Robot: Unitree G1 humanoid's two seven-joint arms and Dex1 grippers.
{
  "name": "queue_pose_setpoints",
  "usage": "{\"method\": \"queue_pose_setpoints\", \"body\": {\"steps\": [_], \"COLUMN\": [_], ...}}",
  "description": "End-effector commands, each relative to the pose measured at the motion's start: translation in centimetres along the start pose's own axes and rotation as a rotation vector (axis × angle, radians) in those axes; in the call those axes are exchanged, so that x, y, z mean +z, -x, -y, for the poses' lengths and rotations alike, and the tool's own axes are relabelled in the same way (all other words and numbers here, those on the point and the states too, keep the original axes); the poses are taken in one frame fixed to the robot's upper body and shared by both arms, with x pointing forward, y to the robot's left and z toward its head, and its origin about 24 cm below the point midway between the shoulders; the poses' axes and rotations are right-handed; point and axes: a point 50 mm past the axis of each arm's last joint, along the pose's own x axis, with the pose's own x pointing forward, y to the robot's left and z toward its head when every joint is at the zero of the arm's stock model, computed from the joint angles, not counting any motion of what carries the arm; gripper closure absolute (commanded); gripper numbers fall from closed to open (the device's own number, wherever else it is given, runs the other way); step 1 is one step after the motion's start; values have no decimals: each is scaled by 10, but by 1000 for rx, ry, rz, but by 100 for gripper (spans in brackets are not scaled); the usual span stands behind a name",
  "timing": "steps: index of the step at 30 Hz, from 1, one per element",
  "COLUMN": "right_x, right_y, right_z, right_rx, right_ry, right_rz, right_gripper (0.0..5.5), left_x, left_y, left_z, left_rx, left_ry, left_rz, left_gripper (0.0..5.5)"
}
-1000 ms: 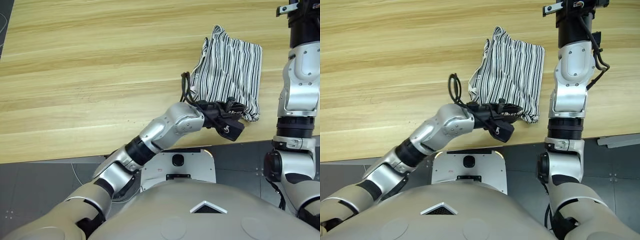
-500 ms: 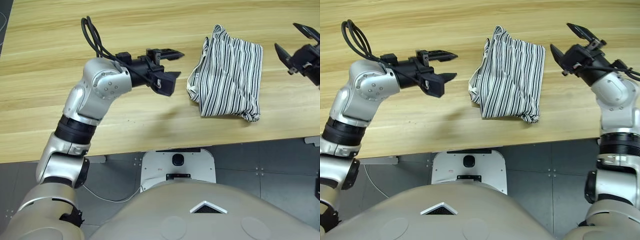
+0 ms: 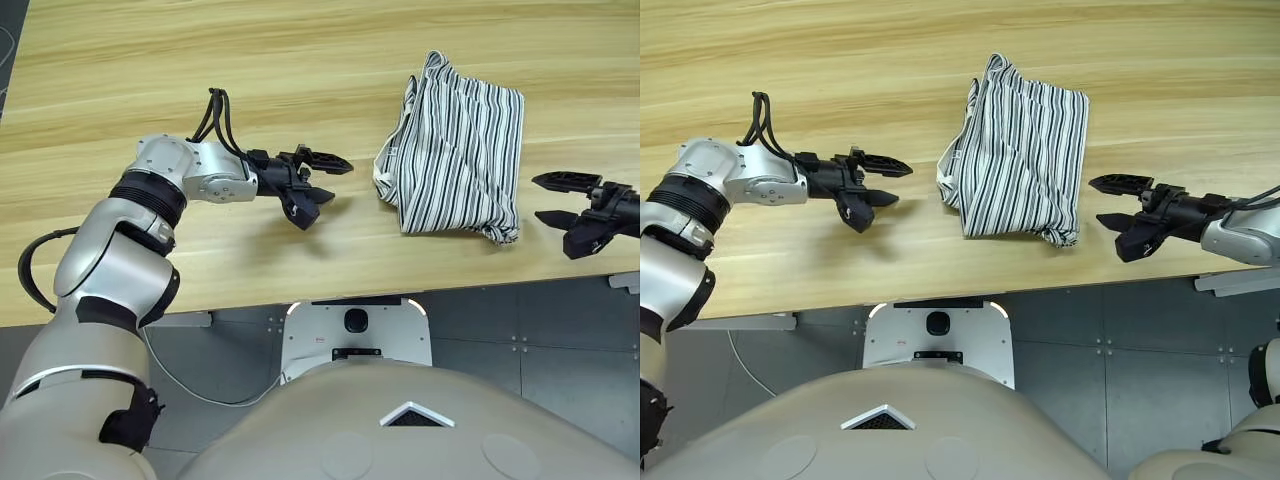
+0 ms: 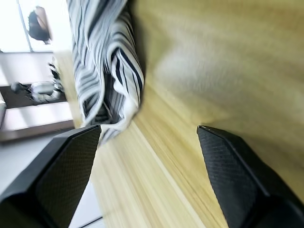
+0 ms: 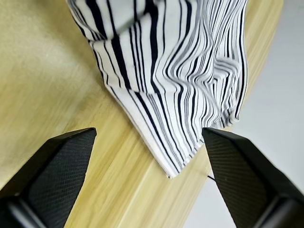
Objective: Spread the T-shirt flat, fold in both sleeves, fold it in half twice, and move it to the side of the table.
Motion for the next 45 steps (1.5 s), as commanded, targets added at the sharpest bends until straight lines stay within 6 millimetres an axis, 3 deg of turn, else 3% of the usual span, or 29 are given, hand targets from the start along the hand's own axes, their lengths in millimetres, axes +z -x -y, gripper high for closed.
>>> {"method": "queue_pose_setpoints", "body": {"steps": [1,14,24,32,45], "right_x": [3,12,16,18,23], "right_y": [-11,-36,-48,-54,-56], "right_z": [5,2,-3,-4,9], "right_rx": [-43,-70,-85,-103,-173], "right_ry": [66,117,127,139,121], "right_rz": [64,174,218,241,300], "right_gripper": [138,138,138,135,394], "left_x": [7,5,24,19,13], "left_y": [-12,-48,-74,-83,-74], "left_z": [0,-6,2,7,24], "left_rx": [17,64,40,-37,-143], "left_ry": [-70,-113,-132,-81,53], "left_rz": [69,31,108,-5,-94], "left_gripper": [172,172,172,190,423]}}
